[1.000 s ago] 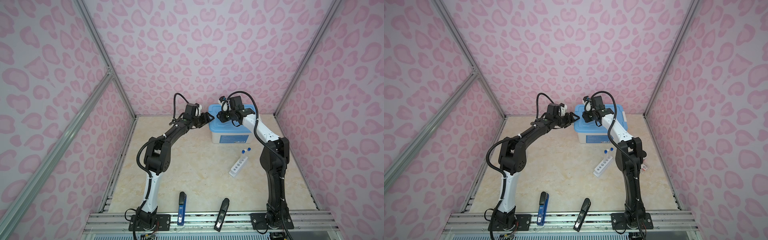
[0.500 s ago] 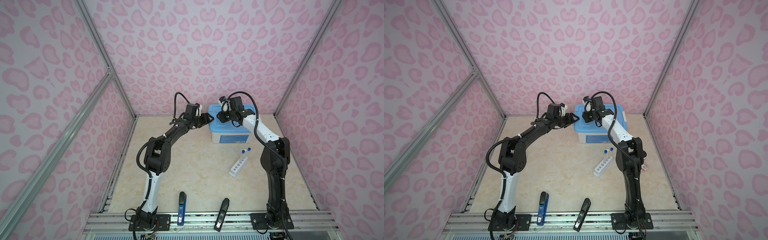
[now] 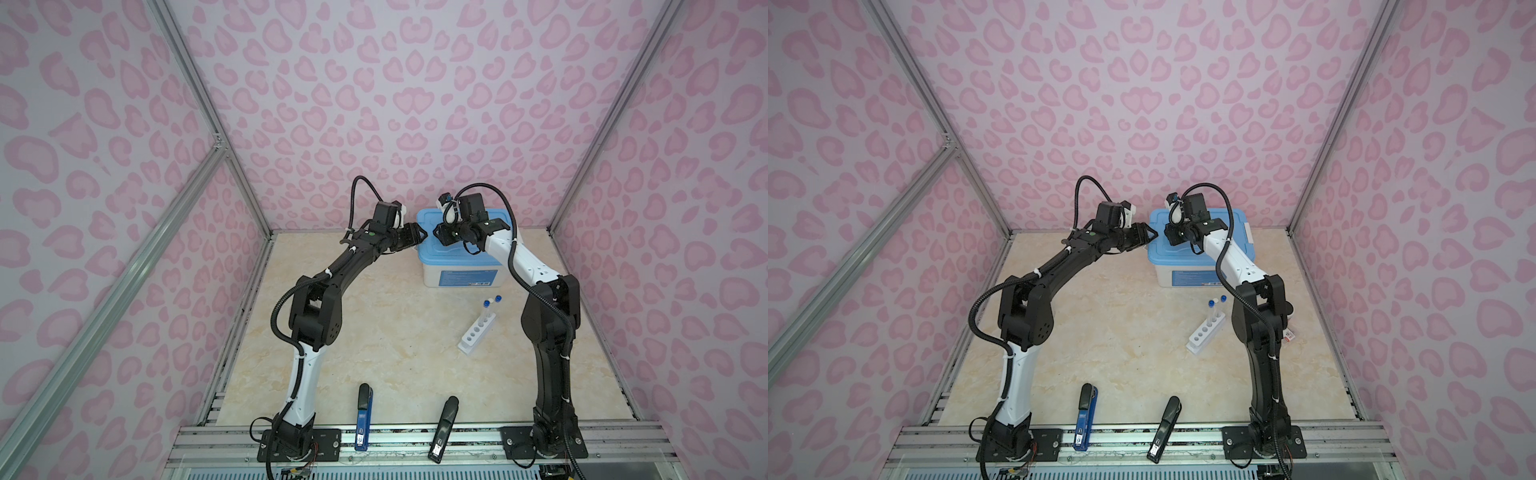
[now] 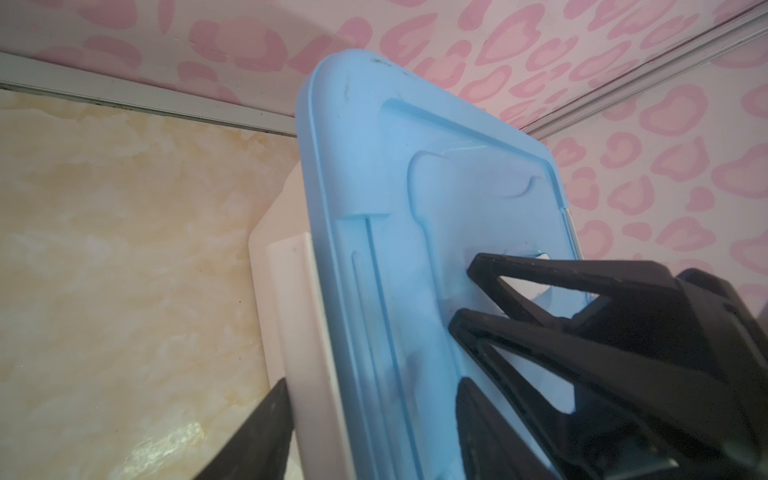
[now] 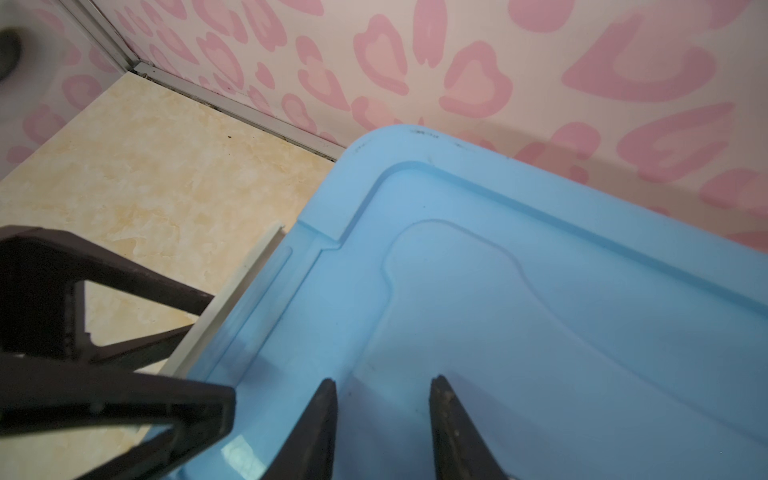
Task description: Organize the chemistry lab equipment
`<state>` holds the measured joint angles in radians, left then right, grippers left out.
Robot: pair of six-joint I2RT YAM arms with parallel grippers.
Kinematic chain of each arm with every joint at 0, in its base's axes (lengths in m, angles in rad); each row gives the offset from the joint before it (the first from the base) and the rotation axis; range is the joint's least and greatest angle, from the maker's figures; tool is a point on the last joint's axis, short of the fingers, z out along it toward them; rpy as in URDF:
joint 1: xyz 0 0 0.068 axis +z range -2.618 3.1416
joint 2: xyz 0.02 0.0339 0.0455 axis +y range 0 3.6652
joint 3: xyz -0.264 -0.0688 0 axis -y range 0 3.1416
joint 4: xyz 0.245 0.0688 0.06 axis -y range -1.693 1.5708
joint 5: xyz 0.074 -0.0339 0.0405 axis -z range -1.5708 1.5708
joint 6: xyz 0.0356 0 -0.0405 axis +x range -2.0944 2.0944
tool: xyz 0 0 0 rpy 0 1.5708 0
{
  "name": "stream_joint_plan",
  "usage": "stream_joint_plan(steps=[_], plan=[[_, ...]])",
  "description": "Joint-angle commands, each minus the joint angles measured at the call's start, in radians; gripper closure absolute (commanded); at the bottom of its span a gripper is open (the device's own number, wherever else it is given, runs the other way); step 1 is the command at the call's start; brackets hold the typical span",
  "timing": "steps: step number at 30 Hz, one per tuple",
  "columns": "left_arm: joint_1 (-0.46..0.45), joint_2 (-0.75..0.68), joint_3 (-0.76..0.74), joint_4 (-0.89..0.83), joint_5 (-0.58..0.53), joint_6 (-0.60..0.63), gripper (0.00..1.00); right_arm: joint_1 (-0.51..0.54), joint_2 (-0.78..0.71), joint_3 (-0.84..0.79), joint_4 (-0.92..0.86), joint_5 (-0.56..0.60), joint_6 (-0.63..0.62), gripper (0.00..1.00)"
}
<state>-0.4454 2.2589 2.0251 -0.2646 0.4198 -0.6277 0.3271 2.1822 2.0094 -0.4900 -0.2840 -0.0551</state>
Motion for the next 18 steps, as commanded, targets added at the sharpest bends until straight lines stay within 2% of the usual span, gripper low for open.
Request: stream_joint_plan(steps=[1,13,18], plan=[[-0.006,-0.06,0.02,0.014,0.018,0.025,0.38,0.006,0.033,-0.024,-0.227,-0.001,0.021,0.63],[-0.015,-0.033,0.071,-0.048,-0.027,0.058,0.44,0.006,0.03,-0.036,-0.214,-0.005,0.024,0.63],[-0.025,-0.018,0.088,-0.095,-0.082,0.069,0.45,0.006,0.028,-0.041,-0.211,-0.005,0.024,0.63]])
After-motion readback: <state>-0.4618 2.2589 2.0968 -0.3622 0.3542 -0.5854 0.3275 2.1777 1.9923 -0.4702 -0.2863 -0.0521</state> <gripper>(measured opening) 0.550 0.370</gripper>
